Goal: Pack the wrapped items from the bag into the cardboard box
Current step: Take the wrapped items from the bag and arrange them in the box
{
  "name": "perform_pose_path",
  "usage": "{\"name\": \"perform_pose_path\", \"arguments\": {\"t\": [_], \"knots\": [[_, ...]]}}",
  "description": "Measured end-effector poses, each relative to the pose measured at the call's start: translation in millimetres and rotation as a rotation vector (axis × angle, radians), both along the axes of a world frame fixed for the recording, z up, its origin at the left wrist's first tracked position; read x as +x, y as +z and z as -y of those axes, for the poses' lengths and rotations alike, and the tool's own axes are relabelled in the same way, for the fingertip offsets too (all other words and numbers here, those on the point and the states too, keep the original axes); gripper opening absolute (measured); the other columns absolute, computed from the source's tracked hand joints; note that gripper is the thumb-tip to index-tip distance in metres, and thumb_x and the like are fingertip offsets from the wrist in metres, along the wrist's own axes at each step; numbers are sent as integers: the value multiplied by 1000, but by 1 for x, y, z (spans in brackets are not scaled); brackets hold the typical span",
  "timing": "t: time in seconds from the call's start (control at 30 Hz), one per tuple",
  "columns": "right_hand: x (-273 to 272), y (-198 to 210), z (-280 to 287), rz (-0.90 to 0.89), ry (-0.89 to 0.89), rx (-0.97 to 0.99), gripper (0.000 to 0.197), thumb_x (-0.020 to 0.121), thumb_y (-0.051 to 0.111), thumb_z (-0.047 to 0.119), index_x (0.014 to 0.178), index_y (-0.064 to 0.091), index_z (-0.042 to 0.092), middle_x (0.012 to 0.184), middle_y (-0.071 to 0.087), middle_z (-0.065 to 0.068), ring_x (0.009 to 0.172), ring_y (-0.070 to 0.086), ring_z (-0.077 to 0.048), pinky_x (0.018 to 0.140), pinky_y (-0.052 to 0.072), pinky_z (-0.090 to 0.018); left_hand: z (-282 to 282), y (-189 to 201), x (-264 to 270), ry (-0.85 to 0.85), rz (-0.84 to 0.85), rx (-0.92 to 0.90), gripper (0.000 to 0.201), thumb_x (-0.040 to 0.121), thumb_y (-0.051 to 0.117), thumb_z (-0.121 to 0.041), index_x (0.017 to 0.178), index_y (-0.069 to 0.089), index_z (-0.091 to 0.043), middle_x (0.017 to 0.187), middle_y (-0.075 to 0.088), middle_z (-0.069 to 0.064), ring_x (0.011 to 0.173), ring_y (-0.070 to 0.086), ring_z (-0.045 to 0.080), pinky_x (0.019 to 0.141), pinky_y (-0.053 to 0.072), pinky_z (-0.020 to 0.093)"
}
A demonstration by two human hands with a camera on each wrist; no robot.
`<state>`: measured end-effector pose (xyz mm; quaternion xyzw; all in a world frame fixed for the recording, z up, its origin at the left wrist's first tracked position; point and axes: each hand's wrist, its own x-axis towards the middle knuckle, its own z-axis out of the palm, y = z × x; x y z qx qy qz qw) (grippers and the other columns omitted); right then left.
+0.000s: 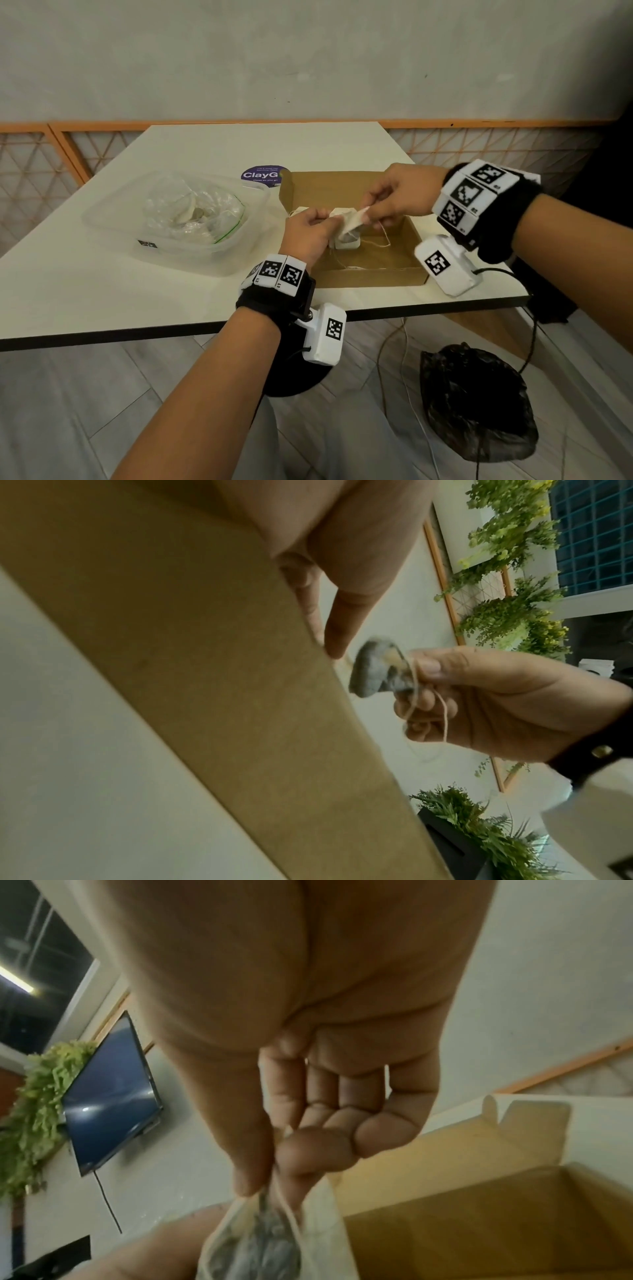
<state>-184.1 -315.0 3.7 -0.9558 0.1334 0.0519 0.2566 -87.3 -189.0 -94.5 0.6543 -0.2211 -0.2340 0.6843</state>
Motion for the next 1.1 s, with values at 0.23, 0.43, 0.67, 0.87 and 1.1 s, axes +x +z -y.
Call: {"name": "perform_pose_path", "arguments": {"t": [0.23, 0.43, 0.67, 0.87, 1.1], "knots": [[32, -4, -12, -75, 25, -234, 42, 78, 66, 47, 76, 69, 5, 56, 59, 2, 53, 46, -10, 68, 41, -28, -8, 9, 2, -64, -40, 15, 18, 86, 62, -7, 71, 57, -15, 53, 56, -4, 38, 49, 1, 38, 37, 12], [43, 7, -12, -54, 38, -215, 41, 76, 68, 48, 71, 67, 7, 56, 58, 3, 50, 45, -10, 64, 41, -25, -13, 19, 8, -96, -70, 86, 12, 87, 63, -15, 76, 61, -14, 73, 60, 11, 58, 52, 21, 48, 36, 24], [43, 4, -7, 1, -36, 97, 31, 69, 80, 25, 93, 71, 8, 67, 59, -6, 59, 51, -12, 58, 44, -20, -14, 22, 11, -124, -140, 74, 7, 82, 67, -13, 76, 63, -14, 84, 64, 16, 75, 59, 28, 71, 45, 35], [38, -6, -5, 44, -107, 328, 38, 75, 75, 18, 109, 59, 17, 43, 52, 8, 41, 47, -2, 46, 41, -15, -15, 25, 14, -172, -231, 30, 9, 88, 60, -8, 81, 56, -13, 80, 64, 5, 67, 61, 12, 48, 47, 16], [40, -9, -2, 92, -122, 392, 51, 71, 78, 14, 116, 56, 18, 41, 49, 7, 45, 47, -8, 57, 44, -22, -19, 28, 17, -215, -266, 48, 3, 90, 58, -10, 90, 57, -13, 84, 65, 4, 71, 60, 12, 48, 45, 13]]}}
